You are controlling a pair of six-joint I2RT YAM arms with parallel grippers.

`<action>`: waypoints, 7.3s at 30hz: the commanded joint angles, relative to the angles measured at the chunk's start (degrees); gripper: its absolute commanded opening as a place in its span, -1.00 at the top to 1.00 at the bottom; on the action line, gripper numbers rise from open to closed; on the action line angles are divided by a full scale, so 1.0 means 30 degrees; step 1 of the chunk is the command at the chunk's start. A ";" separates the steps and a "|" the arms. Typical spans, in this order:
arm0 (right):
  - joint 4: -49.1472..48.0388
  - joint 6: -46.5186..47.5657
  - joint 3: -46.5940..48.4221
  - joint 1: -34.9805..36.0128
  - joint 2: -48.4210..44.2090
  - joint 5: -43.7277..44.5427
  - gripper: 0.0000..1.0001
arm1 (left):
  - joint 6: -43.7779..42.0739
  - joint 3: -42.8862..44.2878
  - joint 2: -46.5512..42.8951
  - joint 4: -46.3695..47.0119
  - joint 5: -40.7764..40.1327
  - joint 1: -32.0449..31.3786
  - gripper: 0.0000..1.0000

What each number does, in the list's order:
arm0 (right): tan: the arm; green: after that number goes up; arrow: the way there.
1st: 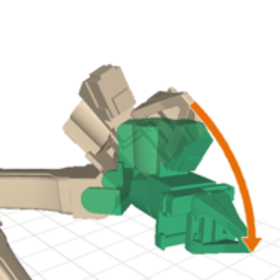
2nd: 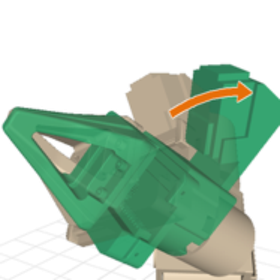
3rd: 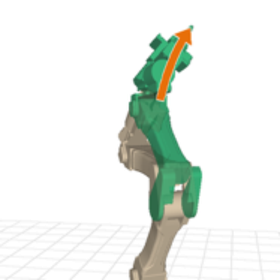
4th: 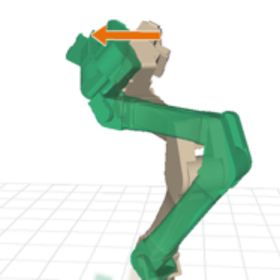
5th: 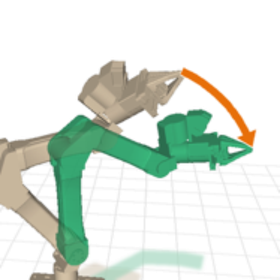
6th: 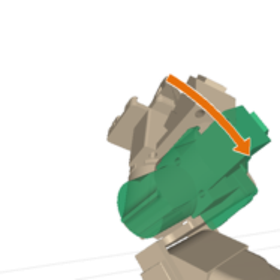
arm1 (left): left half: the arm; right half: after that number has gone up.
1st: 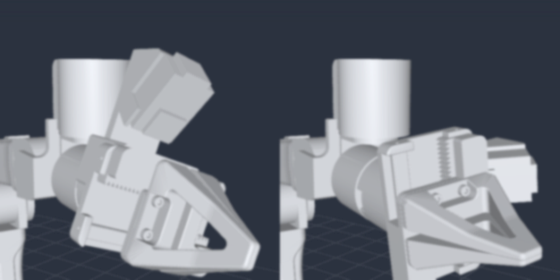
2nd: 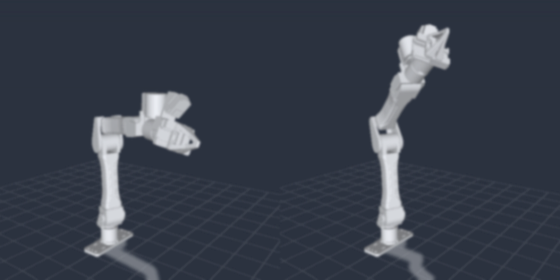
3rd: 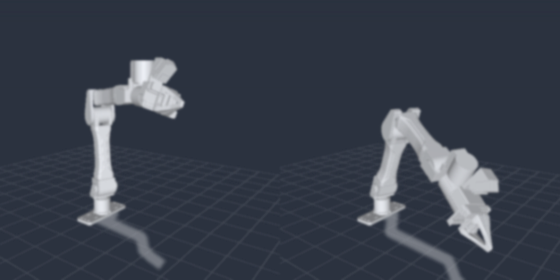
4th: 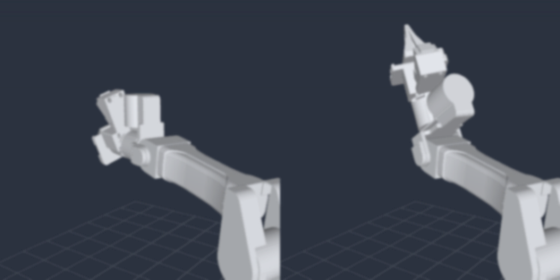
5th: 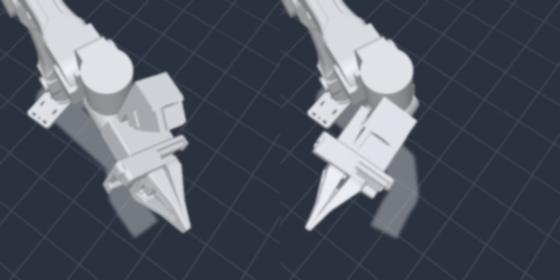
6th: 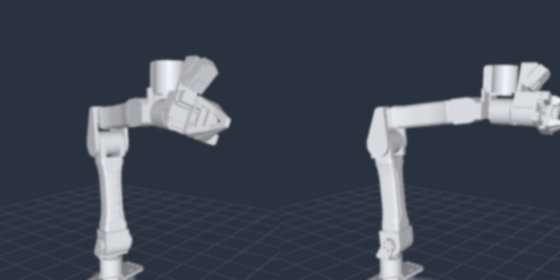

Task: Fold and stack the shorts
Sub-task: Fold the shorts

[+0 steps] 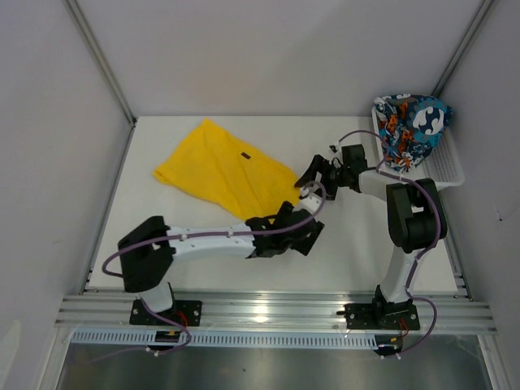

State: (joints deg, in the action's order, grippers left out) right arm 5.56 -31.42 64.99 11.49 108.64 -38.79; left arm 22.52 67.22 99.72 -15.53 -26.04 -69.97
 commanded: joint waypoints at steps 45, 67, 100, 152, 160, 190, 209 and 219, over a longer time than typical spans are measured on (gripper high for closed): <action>-1.2986 -0.9449 -0.9887 0.3378 -0.4018 0.6425 -0.99 | 0.2717 -0.0552 0.2296 0.2217 0.4960 0.9995 -0.57; -1.6797 -0.9686 -0.8510 0.3672 0.0204 0.6424 -0.44 | 0.3536 -0.2132 0.3410 0.4971 0.8182 0.9439 -0.51; 1.4422 0.5872 0.4896 0.1737 -0.3140 1.2654 1.00 | 0.4884 -0.7668 -0.6433 0.2540 0.4876 1.4387 -0.59; 2.3463 0.4291 2.0817 0.8828 0.3310 2.1076 1.00 | 0.5941 -1.2329 -0.5847 0.7726 0.6572 1.4566 -0.45; 2.0266 0.4439 1.8971 0.8330 0.2224 1.5919 1.00 | 0.5764 -1.2592 -0.6639 0.7374 0.6073 1.4448 -0.45; 1.3086 0.3500 1.5015 1.0965 0.3247 1.1871 0.95 | 0.5529 -1.2417 -0.6463 0.6758 0.5605 1.4184 -0.43; 1.6896 0.6401 1.3088 0.5435 -0.1759 1.4889 1.00 | 0.5178 -1.2154 -0.6903 0.5851 0.5166 1.4184 -0.43; 1.6955 0.6577 1.2232 0.4901 -0.1584 1.6942 1.00 | 0.5090 -1.1714 -0.6316 0.5499 0.4872 1.4213 -0.42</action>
State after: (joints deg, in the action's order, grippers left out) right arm 57.17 -12.95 100.92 25.56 104.84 10.28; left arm 38.89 31.31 80.27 3.27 -10.37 -27.14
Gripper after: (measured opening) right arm 0.080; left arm 0.710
